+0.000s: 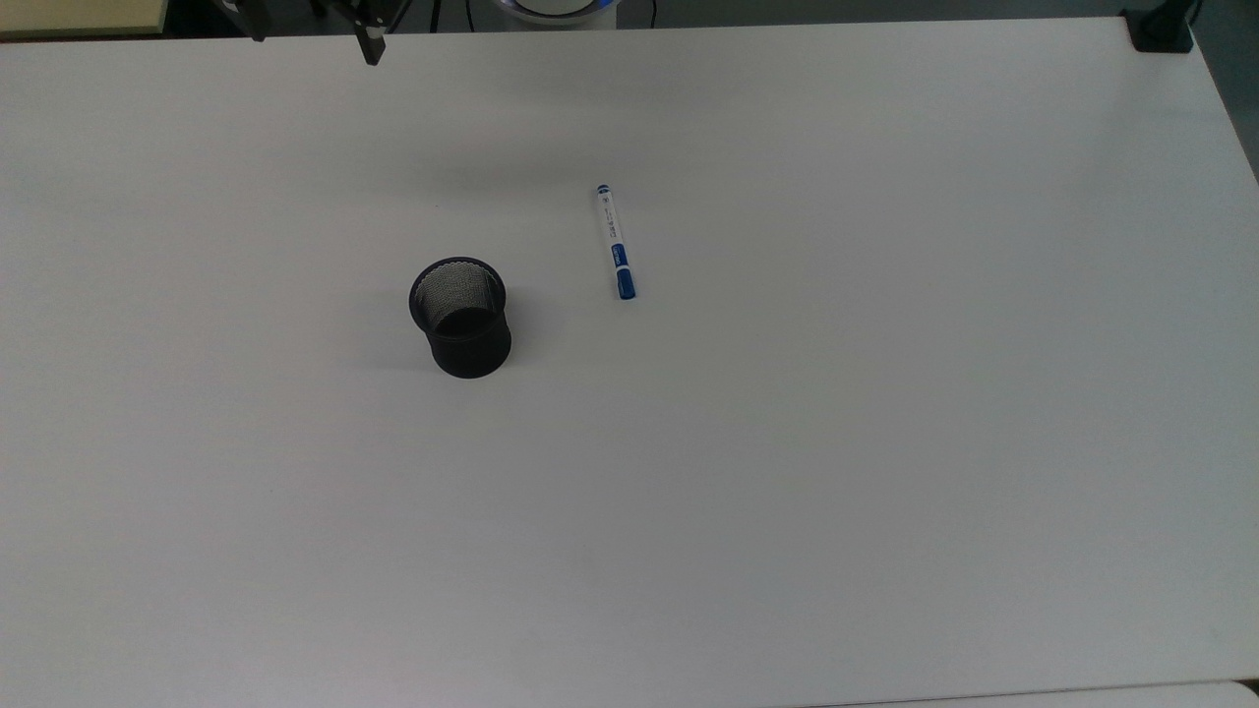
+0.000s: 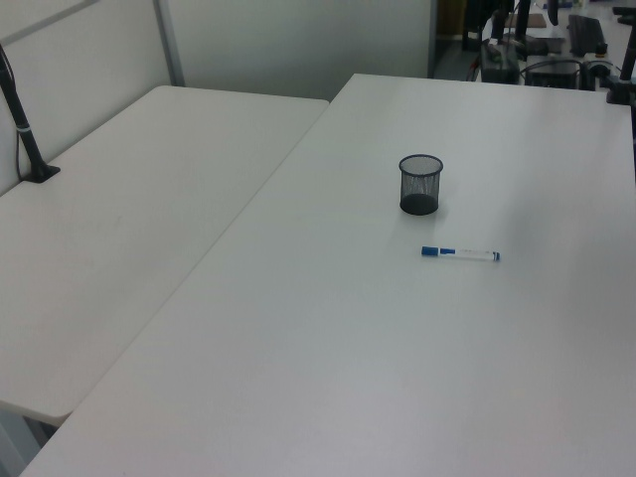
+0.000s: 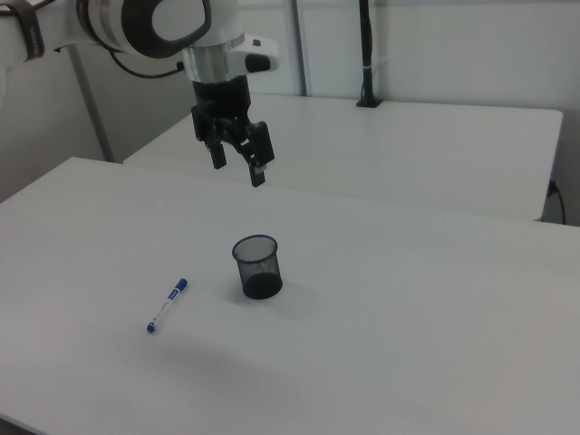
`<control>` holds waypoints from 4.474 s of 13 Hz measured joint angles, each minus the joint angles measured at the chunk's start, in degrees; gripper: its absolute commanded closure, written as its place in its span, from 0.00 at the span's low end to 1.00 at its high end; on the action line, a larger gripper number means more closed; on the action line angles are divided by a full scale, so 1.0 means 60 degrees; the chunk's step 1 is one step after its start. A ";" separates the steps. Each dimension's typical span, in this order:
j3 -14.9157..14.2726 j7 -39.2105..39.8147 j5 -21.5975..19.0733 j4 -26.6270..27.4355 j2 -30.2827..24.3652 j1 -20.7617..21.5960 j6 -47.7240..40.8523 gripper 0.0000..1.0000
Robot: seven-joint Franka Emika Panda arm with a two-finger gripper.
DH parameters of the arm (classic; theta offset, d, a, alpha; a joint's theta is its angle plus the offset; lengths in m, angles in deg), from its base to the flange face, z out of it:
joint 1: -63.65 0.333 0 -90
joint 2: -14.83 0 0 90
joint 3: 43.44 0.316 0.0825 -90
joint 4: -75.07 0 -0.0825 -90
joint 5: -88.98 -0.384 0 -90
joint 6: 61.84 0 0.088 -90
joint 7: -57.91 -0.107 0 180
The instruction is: Insert the marker
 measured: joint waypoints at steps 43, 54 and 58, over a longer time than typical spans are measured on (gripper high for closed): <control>0.0198 0.0407 -0.0506 0.0189 0.0017 0.0039 -0.0570 0.00; 0.0217 0.0853 -0.0790 0.0989 0.0142 0.0767 -0.0597 0.00; 0.0224 0.0854 -0.0791 0.1214 0.0592 0.1248 -0.0597 0.00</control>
